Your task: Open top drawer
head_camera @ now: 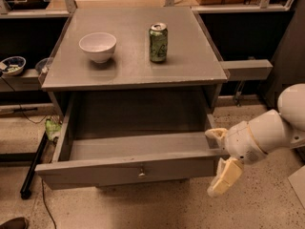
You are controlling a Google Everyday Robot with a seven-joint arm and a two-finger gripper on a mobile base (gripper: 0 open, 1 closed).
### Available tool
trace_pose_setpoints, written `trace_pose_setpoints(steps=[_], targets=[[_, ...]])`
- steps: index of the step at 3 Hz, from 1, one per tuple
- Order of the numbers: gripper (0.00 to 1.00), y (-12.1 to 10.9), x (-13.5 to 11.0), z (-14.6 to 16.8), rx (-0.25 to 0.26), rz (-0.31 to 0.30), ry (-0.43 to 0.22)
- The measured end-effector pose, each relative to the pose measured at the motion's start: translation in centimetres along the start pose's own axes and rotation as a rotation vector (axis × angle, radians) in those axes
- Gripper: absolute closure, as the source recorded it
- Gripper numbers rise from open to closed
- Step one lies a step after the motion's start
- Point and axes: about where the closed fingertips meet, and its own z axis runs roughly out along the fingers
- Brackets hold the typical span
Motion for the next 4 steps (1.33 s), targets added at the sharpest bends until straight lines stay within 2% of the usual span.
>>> trace_pose_setpoints(steps=[1,2,3,4], targets=[[0.0,0.0,0.0,0.0,-0.001,0.0,0.0],[0.0,0.1,1.4,3.1,-0.069,0.038,-0.006],[0.0,0.1,1.4,3.1,-0.07,0.038,-0.006],[0.0,0.7,1.3,5.0,-0.133,0.029,0.002]])
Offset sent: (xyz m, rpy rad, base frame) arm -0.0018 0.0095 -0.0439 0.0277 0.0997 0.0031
